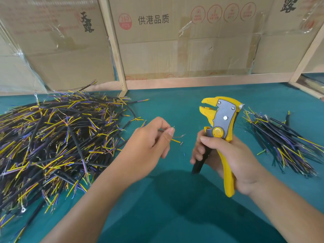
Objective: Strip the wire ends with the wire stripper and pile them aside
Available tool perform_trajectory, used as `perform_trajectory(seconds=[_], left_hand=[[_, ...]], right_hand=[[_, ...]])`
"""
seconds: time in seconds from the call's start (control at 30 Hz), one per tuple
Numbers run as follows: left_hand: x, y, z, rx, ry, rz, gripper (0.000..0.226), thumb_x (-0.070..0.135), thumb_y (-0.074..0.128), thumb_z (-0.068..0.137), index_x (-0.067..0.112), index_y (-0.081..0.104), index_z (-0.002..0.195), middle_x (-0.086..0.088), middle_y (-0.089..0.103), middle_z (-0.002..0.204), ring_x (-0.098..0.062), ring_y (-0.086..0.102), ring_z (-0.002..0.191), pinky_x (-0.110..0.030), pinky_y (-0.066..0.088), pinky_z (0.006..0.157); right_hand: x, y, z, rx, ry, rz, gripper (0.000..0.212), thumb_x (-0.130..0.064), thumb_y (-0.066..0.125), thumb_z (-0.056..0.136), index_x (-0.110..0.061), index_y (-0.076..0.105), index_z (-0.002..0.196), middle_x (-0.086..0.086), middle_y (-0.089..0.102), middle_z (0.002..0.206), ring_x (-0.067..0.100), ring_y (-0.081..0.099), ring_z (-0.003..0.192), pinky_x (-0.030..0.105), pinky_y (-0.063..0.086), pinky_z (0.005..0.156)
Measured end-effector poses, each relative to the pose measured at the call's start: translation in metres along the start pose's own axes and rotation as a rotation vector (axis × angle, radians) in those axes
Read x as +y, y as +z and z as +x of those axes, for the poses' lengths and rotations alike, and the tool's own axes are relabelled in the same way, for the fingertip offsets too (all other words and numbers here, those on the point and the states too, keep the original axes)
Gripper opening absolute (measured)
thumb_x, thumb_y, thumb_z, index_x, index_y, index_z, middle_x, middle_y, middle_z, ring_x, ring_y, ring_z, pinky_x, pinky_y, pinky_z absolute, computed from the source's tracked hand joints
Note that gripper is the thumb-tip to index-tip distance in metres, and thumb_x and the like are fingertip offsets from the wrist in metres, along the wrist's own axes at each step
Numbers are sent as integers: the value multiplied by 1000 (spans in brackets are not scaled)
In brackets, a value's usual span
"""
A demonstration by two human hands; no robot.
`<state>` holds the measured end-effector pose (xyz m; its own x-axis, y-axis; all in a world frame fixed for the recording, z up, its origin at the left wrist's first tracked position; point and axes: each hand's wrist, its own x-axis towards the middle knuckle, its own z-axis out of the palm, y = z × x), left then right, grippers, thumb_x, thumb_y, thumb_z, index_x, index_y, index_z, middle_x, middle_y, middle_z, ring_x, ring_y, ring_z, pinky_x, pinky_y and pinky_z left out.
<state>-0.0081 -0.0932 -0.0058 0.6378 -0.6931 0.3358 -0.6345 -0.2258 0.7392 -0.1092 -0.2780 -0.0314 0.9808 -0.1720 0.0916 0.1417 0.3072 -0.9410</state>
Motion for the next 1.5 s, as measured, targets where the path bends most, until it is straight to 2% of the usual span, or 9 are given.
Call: perform_trajectory(seconds=[0.1, 0.27, 0.5, 0.63, 0.87, 1.07, 1.33, 1.5], left_hand=[[0, 0, -1, -26, 6, -3, 17, 22, 48, 104, 26, 50, 87, -1, 63, 63, -5, 38, 42, -9, 28, 46], [0, 2, -1, -33, 11, 14, 15, 16, 50, 102, 22, 50, 89, -1, 63, 62, -5, 38, 42, -9, 29, 46], [-4, 3, -1, 2, 35, 84, 15, 20, 50, 102, 26, 48, 88, -1, 61, 62, -9, 37, 45, -15, 30, 47], [-4, 2, 0, 16, 73, 177, 12, 23, 50, 101, 23, 46, 90, -7, 55, 61, -17, 38, 50, -27, 33, 49], [-1, 4, 0, 49, 135, 275, 11, 20, 53, 99, 19, 46, 91, 3, 44, 57, -17, 36, 51, -20, 26, 49], [-4, 7, 0, 32, 155, 317, 14, 20, 53, 100, 19, 42, 92, 6, 39, 55, -20, 36, 50, -33, 29, 50], [-2, 5, 2, 13, 162, 310, 14, 18, 56, 98, 14, 44, 104, 5, 54, 63, -21, 36, 55, -28, 28, 54], [-1, 3, 1, -28, 118, 293, 14, 19, 55, 100, 17, 43, 105, 0, 63, 72, -27, 46, 64, -40, 41, 65]], right_hand=[[-8, -2, -3, -99, 112, 75, 7, -15, 65, 85, -8, 65, 82, 11, 49, 69, 28, 50, 63, 42, 53, 66], [-12, -4, -9, -206, 223, 67, 16, -21, 70, 80, -6, 63, 83, 12, 49, 71, 28, 49, 63, 45, 53, 66], [-12, -4, -11, -292, 284, 33, 16, -20, 68, 82, -5, 61, 84, 13, 49, 72, 29, 50, 62, 44, 52, 66], [-13, -5, -12, -319, 299, 29, 16, -19, 67, 84, -4, 60, 85, 14, 49, 72, 29, 51, 61, 44, 52, 65], [-13, -5, -13, -357, 290, -34, 17, -20, 66, 85, -5, 60, 87, 13, 51, 73, 28, 52, 62, 42, 52, 68], [-12, -6, -13, -372, 302, -46, 17, -20, 67, 86, -5, 60, 88, 13, 52, 73, 28, 52, 63, 43, 52, 68], [-11, -5, -12, -378, 317, -84, 19, -21, 67, 85, -4, 60, 88, 13, 52, 72, 28, 52, 63, 43, 52, 67], [-11, -5, -14, -366, 328, -112, 24, -25, 69, 85, -3, 60, 85, 14, 51, 71, 29, 51, 61, 43, 51, 67]])
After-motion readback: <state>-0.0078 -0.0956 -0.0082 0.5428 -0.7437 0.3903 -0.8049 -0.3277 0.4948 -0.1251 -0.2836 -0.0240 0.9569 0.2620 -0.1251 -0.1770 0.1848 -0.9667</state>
